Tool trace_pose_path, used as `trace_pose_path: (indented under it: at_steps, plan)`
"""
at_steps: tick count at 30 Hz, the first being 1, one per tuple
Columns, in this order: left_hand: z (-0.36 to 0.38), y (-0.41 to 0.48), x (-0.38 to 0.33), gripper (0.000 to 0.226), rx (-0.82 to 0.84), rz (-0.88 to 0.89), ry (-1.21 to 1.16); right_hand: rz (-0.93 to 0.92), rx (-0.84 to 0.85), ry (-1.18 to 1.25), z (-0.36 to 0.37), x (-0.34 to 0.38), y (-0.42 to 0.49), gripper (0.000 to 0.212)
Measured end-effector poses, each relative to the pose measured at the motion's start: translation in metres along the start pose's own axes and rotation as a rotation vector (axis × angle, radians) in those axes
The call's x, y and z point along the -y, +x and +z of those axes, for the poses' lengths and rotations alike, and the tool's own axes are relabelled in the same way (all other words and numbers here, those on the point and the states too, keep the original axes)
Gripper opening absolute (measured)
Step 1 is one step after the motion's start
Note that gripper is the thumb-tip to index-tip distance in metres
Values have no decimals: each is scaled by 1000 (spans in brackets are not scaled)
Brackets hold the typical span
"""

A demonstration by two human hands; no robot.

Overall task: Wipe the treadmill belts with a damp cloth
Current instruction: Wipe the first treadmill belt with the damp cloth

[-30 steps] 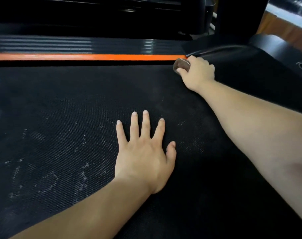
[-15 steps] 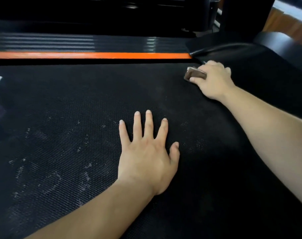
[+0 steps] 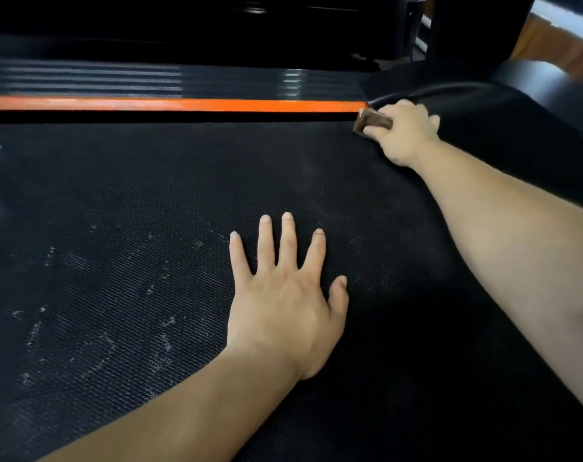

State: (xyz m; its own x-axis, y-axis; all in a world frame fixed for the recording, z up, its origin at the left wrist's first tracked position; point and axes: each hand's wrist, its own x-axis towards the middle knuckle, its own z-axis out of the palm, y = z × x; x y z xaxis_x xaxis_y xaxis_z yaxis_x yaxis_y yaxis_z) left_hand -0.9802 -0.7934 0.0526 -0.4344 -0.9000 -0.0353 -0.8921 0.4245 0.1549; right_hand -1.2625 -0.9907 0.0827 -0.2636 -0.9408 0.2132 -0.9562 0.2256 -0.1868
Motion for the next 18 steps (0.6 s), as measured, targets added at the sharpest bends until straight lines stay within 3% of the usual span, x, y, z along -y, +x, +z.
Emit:
trace_pose_path:
  at_steps: [4,10,14,18]
  plan:
    - [1,1,0,72,15,3,10,-95,99,107,-23,-7,-57,17]
    - [0,0,-1,72,23,-9,17,-197,56,92,-22,-17,-103,21]
    - [0,1,-1,71,23,-10,8,-80,-24,-50,-17,-13,-46,29]
    - [-1,2,-1,71,30,-11,-3,-3,-44,-22,-11,-11,-38,31]
